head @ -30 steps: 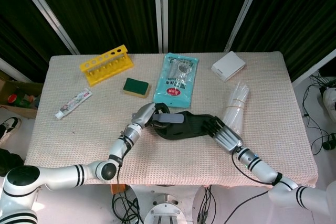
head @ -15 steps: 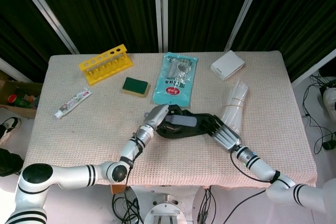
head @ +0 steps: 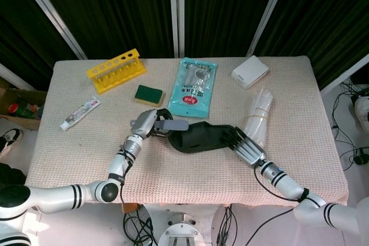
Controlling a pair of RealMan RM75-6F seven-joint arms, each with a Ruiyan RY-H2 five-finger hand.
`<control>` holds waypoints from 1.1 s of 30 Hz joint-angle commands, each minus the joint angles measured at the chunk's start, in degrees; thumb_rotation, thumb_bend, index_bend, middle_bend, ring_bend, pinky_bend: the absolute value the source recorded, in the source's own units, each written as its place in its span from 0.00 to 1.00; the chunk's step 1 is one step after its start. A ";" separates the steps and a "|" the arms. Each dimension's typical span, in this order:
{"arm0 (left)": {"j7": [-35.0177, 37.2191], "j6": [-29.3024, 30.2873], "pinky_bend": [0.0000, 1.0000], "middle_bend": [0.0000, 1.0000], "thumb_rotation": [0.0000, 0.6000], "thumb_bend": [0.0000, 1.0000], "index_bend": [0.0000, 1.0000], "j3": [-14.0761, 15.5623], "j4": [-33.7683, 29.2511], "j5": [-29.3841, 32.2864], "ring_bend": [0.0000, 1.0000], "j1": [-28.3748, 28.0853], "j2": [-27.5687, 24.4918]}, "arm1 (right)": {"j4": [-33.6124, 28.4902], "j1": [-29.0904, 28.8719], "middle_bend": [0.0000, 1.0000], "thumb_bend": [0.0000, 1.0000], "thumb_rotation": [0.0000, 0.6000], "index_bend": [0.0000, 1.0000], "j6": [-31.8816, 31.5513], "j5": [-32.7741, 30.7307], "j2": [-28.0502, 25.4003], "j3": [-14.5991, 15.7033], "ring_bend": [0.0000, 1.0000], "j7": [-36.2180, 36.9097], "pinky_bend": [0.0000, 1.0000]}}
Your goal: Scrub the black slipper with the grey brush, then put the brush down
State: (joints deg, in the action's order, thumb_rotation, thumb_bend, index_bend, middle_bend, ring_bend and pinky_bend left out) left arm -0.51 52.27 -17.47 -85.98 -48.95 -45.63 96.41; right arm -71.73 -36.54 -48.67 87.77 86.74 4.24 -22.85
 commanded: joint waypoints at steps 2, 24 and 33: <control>-0.42 0.64 0.87 0.99 1.00 0.67 0.93 0.56 -2.66 1.72 0.84 1.76 -2.28 | -0.50 0.02 0.00 0.77 1.00 0.00 -0.06 -0.35 -0.29 -0.23 0.00 -0.51 0.00; 1.65 -1.68 0.87 0.99 1.00 0.67 0.93 0.64 1.86 -1.58 0.84 0.07 5.17 | -0.46 0.05 0.00 0.77 1.00 0.00 0.56 -1.06 -0.13 -0.06 0.00 -1.34 0.00; 1.23 -1.42 0.87 0.99 1.00 0.67 0.93 0.32 2.42 -4.96 0.84 -1.46 8.29 | -0.75 -0.15 0.00 0.78 1.00 0.00 1.16 -1.31 -0.34 0.03 0.00 -0.81 0.00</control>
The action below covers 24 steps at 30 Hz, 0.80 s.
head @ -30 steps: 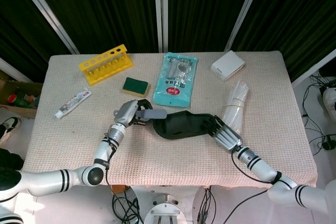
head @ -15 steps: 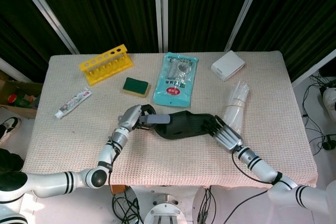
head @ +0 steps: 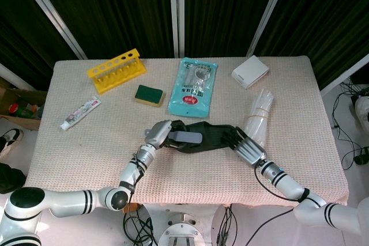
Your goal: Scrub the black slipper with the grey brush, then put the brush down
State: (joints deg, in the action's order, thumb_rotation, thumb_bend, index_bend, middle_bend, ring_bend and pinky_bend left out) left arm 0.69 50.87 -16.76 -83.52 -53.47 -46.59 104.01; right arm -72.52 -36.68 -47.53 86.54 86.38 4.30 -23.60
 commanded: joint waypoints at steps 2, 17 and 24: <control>-0.25 0.03 0.87 0.99 1.00 0.67 0.93 -0.62 -0.11 -0.97 0.84 -0.96 1.26 | 0.03 -0.03 0.00 0.78 1.00 0.00 0.06 -0.19 0.08 -0.10 0.00 -0.08 0.00; -1.37 2.17 0.87 0.99 1.00 0.67 0.93 -0.11 2.03 -0.16 0.84 1.08 0.41 | 0.05 -0.22 0.00 0.78 1.00 0.00 0.23 -0.31 0.14 -0.15 0.00 0.14 0.00; -0.36 4.20 0.87 0.99 1.00 0.67 0.93 0.07 0.95 0.08 0.85 4.33 -3.38 | 0.08 -0.16 0.00 0.78 1.00 0.00 0.21 -0.48 0.03 -0.11 0.00 -0.22 0.00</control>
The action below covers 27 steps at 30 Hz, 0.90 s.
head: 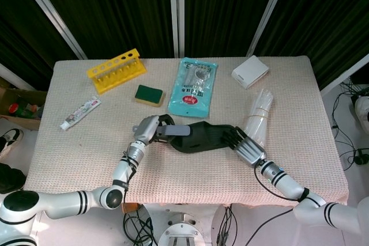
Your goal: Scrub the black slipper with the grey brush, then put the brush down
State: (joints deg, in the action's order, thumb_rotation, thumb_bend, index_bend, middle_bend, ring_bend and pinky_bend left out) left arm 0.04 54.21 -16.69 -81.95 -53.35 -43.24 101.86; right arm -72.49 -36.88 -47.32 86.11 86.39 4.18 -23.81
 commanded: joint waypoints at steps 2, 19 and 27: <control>0.25 1.63 0.87 0.99 1.00 0.67 0.93 -0.26 -1.30 0.08 0.85 1.75 -2.49 | 0.19 0.11 0.00 0.78 1.00 0.00 0.06 -0.20 0.09 0.06 0.00 -0.11 0.00; 1.87 1.54 0.87 0.99 1.00 0.67 0.93 -0.41 -1.30 0.21 0.85 2.97 -0.95 | 0.55 0.18 0.00 0.78 1.00 0.00 0.58 -1.01 0.34 0.04 0.00 -0.75 0.00; -0.88 3.39 0.88 0.99 1.00 0.68 0.94 0.41 -0.16 -1.93 0.85 2.02 3.07 | 1.18 0.09 0.00 0.78 1.00 0.00 0.89 -1.04 0.83 0.11 0.00 -0.33 0.00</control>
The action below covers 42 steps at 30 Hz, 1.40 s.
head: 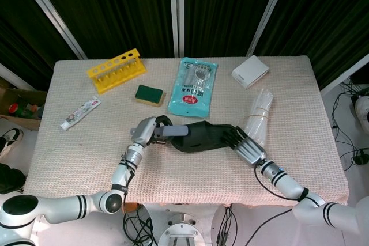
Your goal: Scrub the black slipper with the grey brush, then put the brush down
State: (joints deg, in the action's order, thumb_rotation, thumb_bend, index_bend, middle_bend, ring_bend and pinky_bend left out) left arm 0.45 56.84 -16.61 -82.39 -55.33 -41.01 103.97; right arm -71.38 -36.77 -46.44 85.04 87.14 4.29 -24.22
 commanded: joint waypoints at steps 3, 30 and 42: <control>-3.72 2.02 0.88 0.99 1.00 0.68 0.94 1.34 0.47 -0.08 0.85 -0.04 2.15 | 0.25 -0.07 0.00 0.78 1.00 0.00 0.05 0.06 0.22 0.00 0.00 0.25 0.00; -4.83 9.73 0.88 0.99 1.00 0.68 0.94 2.35 -18.30 -6.44 0.85 7.28 -11.60 | -2.25 0.29 0.00 0.78 1.00 0.00 -2.93 1.83 -1.29 -0.09 0.00 1.02 0.00; 4.89 9.33 0.88 0.99 1.00 0.68 0.94 8.71 -12.01 -11.14 0.85 14.96 -21.05 | -11.67 2.80 0.00 0.54 1.00 0.00 -18.14 11.49 -9.99 -0.20 0.00 9.74 0.00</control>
State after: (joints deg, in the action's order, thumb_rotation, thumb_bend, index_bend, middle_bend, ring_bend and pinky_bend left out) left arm 4.13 66.47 -8.94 -95.62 -65.45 -26.94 83.84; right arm -81.29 -34.94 -61.54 94.44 79.14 4.25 -16.24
